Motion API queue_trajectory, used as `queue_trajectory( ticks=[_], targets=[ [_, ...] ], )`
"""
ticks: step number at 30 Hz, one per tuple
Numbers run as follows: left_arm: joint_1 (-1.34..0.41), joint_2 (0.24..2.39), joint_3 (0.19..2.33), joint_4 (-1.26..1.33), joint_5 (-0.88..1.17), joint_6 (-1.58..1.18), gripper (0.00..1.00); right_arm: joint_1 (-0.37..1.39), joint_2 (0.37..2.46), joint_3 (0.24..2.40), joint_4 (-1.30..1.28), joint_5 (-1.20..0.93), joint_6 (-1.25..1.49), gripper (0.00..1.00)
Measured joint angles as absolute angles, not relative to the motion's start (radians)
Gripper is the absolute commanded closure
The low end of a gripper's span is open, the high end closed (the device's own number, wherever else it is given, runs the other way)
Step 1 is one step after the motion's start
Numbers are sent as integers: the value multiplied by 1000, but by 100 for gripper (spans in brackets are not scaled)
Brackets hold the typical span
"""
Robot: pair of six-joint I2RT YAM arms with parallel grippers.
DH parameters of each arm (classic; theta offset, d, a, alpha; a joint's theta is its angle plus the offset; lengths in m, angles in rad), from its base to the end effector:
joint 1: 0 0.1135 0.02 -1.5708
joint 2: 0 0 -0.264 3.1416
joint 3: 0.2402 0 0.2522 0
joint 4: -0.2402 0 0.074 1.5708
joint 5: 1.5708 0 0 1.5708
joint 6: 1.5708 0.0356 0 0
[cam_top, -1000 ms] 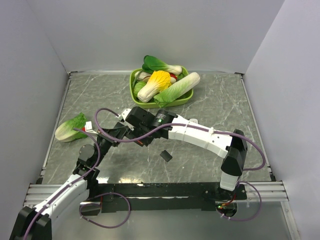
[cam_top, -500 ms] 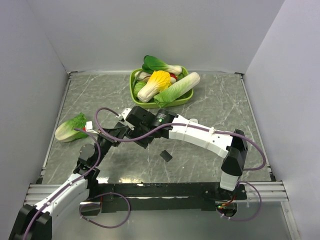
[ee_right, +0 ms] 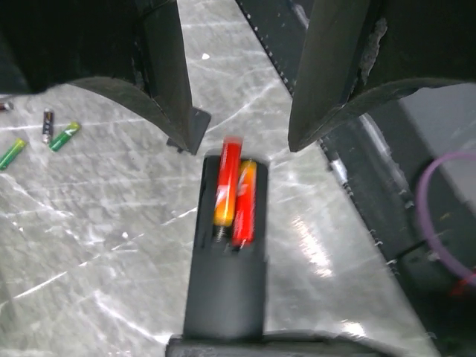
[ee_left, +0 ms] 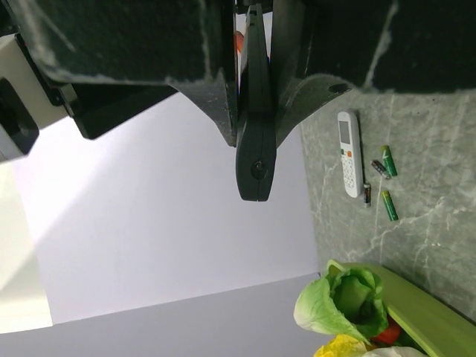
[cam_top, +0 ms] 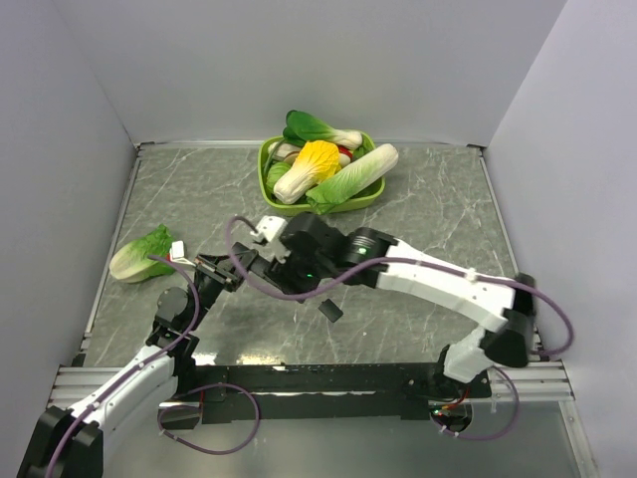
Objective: Load the batteries into the remote control
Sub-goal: Load the battery into the remote control.
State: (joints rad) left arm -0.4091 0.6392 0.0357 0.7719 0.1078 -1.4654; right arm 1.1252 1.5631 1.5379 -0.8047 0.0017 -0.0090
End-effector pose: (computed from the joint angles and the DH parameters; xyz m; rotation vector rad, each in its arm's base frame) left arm 0.1377 -0.0639 0.1997 -0.7233 1.4442 -1.5901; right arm 0.1459 0.3053 0.3504 -1.3236 2.0797 0.5052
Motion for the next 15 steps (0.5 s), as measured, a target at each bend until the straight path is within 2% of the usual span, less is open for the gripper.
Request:
queue_trajectory(
  ticks=[9, 15],
  targets=[
    [-409, 604, 36, 742, 126, -1485, 99, 992, 1209, 1196, -508, -255, -36, 42],
    [-409, 606, 36, 713, 160, -1491, 99, 910, 1138, 1043, -337, -454, -60, 52]
  ],
)
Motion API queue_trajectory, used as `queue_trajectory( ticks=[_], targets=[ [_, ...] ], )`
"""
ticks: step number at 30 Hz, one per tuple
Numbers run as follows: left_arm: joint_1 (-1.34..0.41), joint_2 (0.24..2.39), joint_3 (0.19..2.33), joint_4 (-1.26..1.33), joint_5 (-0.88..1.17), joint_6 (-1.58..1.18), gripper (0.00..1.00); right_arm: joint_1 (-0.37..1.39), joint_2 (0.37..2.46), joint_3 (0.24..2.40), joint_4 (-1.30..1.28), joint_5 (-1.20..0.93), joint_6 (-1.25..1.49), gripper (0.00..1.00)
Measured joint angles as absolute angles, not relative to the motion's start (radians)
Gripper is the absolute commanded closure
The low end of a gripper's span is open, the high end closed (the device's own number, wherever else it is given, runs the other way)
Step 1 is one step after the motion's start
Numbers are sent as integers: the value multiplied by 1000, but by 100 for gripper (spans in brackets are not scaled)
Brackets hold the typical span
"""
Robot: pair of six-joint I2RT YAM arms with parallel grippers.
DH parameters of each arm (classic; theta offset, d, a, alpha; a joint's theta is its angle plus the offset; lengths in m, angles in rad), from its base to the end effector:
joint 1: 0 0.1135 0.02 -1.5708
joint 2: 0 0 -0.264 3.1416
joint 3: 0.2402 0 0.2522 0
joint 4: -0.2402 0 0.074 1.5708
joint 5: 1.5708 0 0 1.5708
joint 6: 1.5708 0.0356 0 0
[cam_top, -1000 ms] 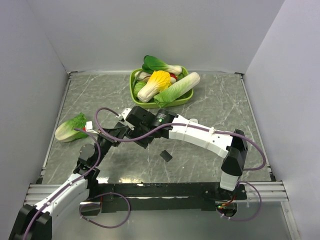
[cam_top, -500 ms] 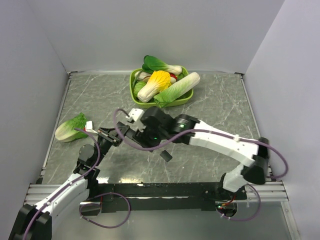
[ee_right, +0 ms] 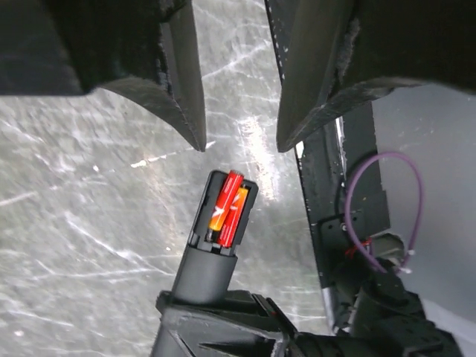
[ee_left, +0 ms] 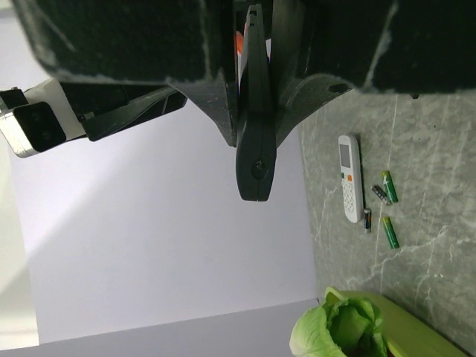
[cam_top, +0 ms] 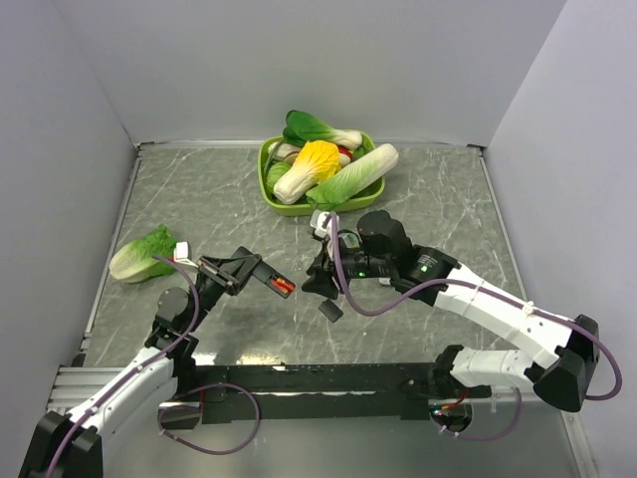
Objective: Load the batteries into the remote control
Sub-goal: Load the battery into the remote control.
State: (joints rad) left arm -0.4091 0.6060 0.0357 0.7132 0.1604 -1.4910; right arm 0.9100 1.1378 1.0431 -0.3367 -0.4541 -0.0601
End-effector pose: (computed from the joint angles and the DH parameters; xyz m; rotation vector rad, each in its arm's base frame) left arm 0.1350 -0.0647 0.1977 -0.7205 1.4975 -1.6309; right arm 0.1442 0.2109 0.3454 -1.2391 1.6924 0.9847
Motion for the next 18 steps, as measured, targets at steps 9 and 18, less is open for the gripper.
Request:
queue_trajectory(
  ticks=[9, 18],
  targets=[
    [-409, 606, 42, 657, 202, -1504, 99, 896, 1138, 942, -166, -611, -139, 63],
    [-409, 597, 65, 623, 224, -1504, 99, 894, 1150, 922, -116, -681, -254, 67]
  ],
)
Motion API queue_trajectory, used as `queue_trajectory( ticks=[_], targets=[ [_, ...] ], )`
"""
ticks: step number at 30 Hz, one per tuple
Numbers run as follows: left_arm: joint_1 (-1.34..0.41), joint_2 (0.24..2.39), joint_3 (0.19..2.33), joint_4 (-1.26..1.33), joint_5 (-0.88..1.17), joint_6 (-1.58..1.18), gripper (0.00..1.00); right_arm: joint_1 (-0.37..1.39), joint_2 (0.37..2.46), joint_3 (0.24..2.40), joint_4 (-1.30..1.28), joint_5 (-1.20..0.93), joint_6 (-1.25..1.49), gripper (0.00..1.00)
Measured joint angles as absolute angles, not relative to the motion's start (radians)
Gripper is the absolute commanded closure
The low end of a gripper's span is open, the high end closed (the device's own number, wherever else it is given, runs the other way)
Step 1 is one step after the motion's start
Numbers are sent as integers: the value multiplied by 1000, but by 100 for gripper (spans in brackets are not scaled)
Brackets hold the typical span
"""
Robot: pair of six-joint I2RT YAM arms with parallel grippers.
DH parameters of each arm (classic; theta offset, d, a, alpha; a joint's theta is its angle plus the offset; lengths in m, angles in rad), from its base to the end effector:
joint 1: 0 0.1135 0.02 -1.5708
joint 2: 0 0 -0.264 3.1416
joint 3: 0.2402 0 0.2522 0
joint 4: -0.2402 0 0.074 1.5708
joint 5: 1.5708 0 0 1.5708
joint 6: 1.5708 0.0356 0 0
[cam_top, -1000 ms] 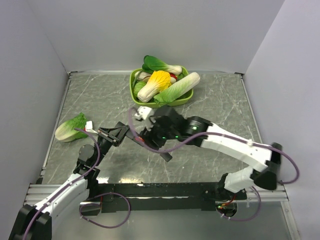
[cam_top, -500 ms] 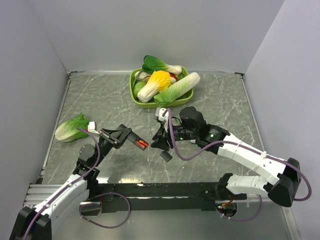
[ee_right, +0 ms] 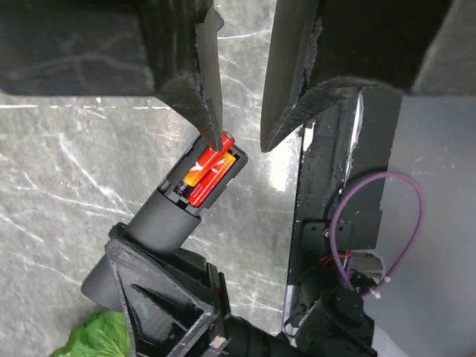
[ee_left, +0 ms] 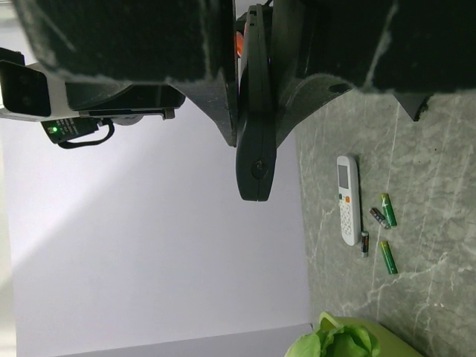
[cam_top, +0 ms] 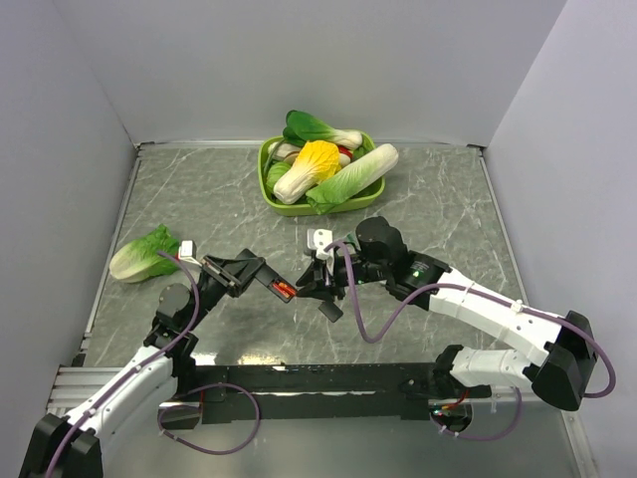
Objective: Load the batteries into the remote control
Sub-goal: Load the battery into the remote control.
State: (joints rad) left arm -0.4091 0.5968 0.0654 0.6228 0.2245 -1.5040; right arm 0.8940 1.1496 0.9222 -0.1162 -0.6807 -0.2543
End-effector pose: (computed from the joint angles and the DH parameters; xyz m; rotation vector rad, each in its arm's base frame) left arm 0.1358 -0.0675 0.1994 -0.7162 1.5844 -1.6575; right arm 0.1454 0.2167 0.3234 -1.4474 1.3544 1.0725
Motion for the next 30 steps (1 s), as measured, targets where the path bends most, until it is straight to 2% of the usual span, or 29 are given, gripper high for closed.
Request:
queue_trajectory(
  ticks=[30],
  targets=[
    [-409, 591, 101, 612, 272, -1495, 99, 888, 1202, 901, -119, -719, -360, 71]
  ],
)
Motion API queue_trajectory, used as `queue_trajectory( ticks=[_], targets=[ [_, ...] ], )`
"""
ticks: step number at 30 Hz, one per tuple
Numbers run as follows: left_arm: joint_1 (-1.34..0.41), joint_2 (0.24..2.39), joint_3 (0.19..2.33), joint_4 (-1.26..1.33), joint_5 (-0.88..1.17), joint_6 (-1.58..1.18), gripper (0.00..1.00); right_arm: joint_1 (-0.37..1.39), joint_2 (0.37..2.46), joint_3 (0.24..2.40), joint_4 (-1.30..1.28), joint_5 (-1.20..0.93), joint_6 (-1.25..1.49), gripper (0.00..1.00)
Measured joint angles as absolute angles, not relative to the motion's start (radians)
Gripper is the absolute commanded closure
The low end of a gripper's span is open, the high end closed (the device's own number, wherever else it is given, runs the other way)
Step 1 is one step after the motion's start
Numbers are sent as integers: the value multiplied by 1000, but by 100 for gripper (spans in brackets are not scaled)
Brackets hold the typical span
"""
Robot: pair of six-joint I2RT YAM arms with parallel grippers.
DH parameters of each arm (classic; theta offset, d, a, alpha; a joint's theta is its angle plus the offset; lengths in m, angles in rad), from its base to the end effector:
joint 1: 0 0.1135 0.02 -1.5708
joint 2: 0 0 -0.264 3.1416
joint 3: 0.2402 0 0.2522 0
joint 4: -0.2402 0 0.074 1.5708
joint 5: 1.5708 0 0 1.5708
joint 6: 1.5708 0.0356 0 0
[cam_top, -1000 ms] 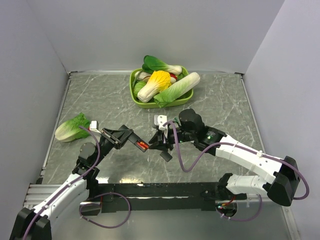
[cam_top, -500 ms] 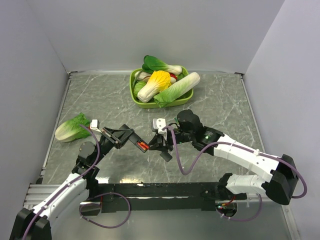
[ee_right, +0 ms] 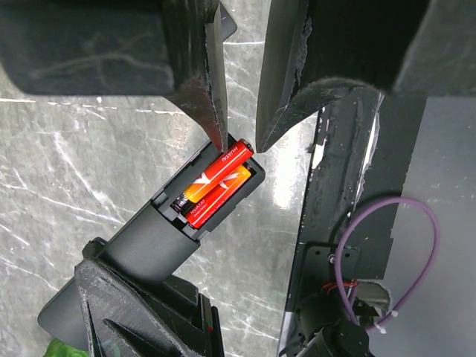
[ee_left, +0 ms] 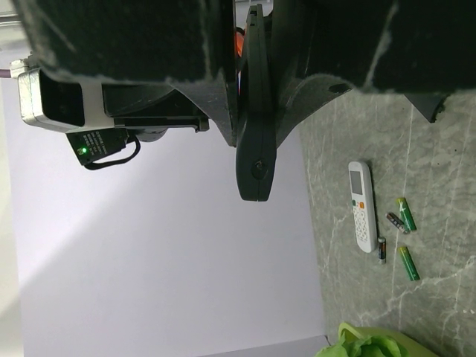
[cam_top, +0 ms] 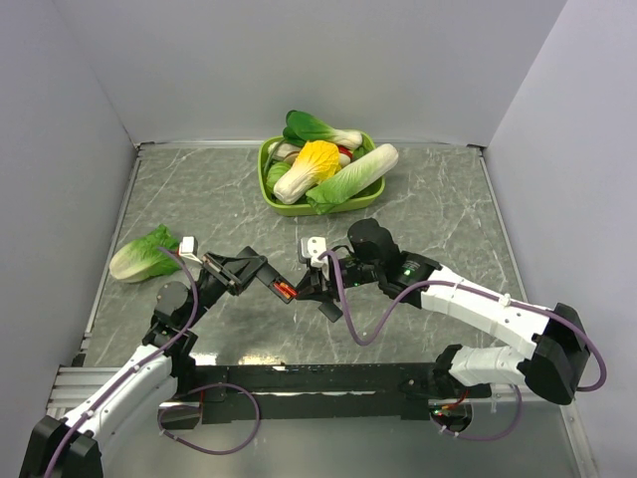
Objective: Load the batteries into the remote control
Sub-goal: Load the battery into the remote control.
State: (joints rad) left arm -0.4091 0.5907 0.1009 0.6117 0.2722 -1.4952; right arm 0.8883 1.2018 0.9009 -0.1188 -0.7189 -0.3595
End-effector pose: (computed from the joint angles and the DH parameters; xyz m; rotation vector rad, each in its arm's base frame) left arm 0.1362 -0.0695 0.2114 -0.6513 1.5867 -1.6950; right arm 0.1512 0.2232 0.3034 -1.5431 1.3204 1.0502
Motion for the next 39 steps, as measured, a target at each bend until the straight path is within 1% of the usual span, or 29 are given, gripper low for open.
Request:
queue_trajectory(
  ticks=[7, 12, 24, 31, 39],
  targets=[
    [-409, 591, 102, 604, 273, -1481, 99, 888, 1216, 901, -117, -719, -359, 74],
    [-409, 593, 102, 604, 276, -1479, 99, 888, 1220, 901, -117, -715, -358, 77],
    [-409, 591, 102, 592, 271, -1468, 99, 888, 1233, 904, -116, -698, -350, 79],
    [-409, 591, 102, 593, 264, -1462, 99, 899, 1242, 922, -136, -680, -345, 76],
    [-409, 547, 102, 555, 235, -1461, 99, 910, 1241, 929, -142, -647, -339, 75]
  ],
)
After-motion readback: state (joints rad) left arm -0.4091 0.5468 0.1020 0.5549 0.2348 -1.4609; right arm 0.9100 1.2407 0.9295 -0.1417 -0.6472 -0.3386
